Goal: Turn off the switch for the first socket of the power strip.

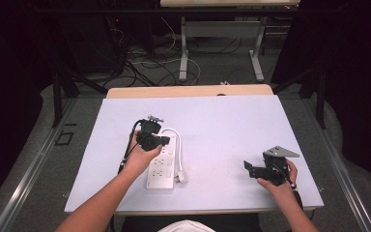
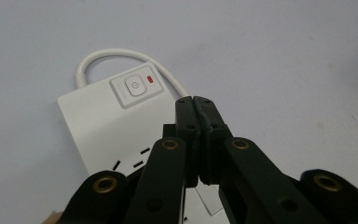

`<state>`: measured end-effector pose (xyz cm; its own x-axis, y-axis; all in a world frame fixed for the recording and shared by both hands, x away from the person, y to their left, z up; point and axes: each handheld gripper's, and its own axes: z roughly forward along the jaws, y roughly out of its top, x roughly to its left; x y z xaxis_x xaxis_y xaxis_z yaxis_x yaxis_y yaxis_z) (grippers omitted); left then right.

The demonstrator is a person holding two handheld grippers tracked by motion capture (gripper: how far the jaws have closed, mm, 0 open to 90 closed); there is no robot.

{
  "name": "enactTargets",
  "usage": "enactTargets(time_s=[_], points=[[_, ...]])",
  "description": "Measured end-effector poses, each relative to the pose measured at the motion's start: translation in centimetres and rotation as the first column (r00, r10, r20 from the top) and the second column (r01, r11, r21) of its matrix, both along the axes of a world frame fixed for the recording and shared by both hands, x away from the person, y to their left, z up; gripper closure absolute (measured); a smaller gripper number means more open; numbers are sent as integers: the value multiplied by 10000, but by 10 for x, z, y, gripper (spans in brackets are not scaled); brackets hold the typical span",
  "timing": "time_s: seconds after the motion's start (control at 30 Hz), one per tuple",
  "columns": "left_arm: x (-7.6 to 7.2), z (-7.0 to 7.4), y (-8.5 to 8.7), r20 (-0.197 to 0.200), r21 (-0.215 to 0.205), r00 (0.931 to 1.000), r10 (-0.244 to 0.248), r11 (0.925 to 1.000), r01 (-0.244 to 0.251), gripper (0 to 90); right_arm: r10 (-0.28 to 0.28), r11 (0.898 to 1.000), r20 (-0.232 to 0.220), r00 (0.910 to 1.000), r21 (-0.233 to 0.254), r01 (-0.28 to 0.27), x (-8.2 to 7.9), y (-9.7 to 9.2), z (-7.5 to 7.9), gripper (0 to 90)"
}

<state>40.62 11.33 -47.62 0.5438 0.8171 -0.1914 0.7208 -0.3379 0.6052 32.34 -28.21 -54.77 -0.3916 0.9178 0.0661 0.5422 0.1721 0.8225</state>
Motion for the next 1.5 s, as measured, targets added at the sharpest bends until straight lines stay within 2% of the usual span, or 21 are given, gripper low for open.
enactTargets(time_s=[0.17,0.2,0.43,0.63,0.67,0.83,0.9,1.3,1.5], points=[[3,-3,0,-395,55,9992,-35,10000,38,900,2,10000,1,10000,3,-2,0,0,0,145],[3,-4,-1,-431,-14,9990,105,9999,-106,900,3,10000,-3,10000,0,-3,0,0,0,145],[6,-8,-3,-787,63,9969,33,10000,-28,900,18,10000,-2,10000,-3,-18,0,0,0,146],[8,-11,-4,-1090,222,9940,-106,9997,131,900,18,10000,-4,10000,-2,-18,0,0,0,146],[7,-12,-6,-1139,194,9935,8,9998,14,900,18,10000,-4,10000,-2,-18,0,0,0,146],[8,-15,-7,-1418,241,9899,-21,9997,55,900,20,10000,-29,10000,0,-20,0,0,0,146],[9,-16,-7,-1453,305,9893,-115,9994,161,900,30,10000,-14,10000,0,-30,0,0,0,146],[10,-22,-10,-1807,496,9835,-6,9987,97,900,50,10000,-36,10000,9,-50,0,0,0,147],[11,-25,-11,-2001,454,9797,92,9990,-1,900,19,10000,-2,10000,2,-19,0,1,0,147]])
